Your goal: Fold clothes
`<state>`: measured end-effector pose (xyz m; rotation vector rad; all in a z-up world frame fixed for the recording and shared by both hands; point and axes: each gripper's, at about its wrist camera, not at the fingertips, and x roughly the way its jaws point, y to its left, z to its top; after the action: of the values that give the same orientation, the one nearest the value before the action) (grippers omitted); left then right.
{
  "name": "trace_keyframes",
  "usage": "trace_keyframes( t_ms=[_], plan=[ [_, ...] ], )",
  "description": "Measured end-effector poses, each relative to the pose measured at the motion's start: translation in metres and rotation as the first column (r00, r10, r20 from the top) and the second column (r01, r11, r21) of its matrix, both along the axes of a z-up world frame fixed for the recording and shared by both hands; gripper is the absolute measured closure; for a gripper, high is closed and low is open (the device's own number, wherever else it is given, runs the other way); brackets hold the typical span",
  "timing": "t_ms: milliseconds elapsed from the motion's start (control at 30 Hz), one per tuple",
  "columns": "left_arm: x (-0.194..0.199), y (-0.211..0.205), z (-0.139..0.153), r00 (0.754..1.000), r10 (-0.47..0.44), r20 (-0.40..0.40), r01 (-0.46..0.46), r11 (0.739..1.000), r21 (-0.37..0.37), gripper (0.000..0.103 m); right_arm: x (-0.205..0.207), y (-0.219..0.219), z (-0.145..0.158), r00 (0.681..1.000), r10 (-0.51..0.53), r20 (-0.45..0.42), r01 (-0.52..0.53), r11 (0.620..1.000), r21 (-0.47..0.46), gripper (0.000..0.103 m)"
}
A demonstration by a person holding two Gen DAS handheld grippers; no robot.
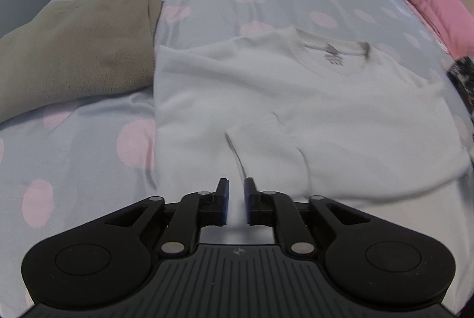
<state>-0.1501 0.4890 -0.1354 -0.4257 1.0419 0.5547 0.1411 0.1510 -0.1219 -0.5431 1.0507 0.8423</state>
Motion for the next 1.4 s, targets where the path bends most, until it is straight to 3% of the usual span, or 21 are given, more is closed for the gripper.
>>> trace_keyframes(
  t_ms=[233, 400, 600, 767, 867, 967, 1100, 1233, 1400],
  plan=[
    [-0.033, -0.046, -0.007, 0.998, 0.043, -0.052, -0.044, 0.998, -0.035, 0.087, -0.106, -0.032, -0.046, 0.995, 0.08, -0.059, -0.083, 0.995, -0.054, 0.059],
    [-0.062, -0.081, -0.017, 0.993, 0.078, -0.089, -0.077, 0.997, 0.016, 0.087, -0.159, -0.048, -0.067, 0.991, 0.103, -0.086, -0.108, 0.992, -0.064, 0.056],
    [-0.096, -0.102, -0.028, 0.976, 0.174, -0.134, -0.17, 0.985, 0.04, 0.079, -0.185, -0.061, -0.076, 0.987, 0.147, -0.057, -0.153, 0.982, -0.114, 0.055],
    [-0.119, -0.107, -0.038, 0.946, 0.265, -0.187, -0.26, 0.964, 0.048, 0.077, -0.207, -0.072, -0.083, 0.982, 0.185, -0.035, -0.188, 0.97, -0.156, 0.045],
    [-0.126, -0.111, -0.041, 0.944, 0.267, -0.191, -0.267, 0.963, 0.029, 0.075, -0.21, -0.076, -0.084, 0.982, 0.183, -0.04, -0.187, 0.971, -0.15, 0.045],
    [-0.127, -0.114, -0.044, 0.944, 0.258, -0.208, -0.258, 0.966, 0.027, 0.064, -0.211, -0.081, -0.082, 0.984, 0.172, -0.042, -0.176, 0.974, -0.142, 0.045],
    [-0.131, -0.116, -0.047, 0.932, 0.271, -0.239, -0.274, 0.962, 0.023, 0.063, -0.213, -0.088, -0.079, 0.987, 0.153, -0.04, -0.157, 0.978, -0.135, 0.044],
    [-0.133, -0.12, -0.05, 0.924, 0.281, -0.258, -0.289, 0.957, 0.007, 0.061, -0.212, -0.093, -0.078, 0.992, 0.124, -0.011, -0.124, 0.98, -0.155, 0.029],
    [-0.132, -0.126, -0.057, 0.921, 0.258, -0.292, -0.264, 0.964, 0.02, 0.058, -0.209, -0.098, -0.081, 0.995, 0.1, 0.015, -0.095, 0.978, -0.188, 0.025]
  ],
)
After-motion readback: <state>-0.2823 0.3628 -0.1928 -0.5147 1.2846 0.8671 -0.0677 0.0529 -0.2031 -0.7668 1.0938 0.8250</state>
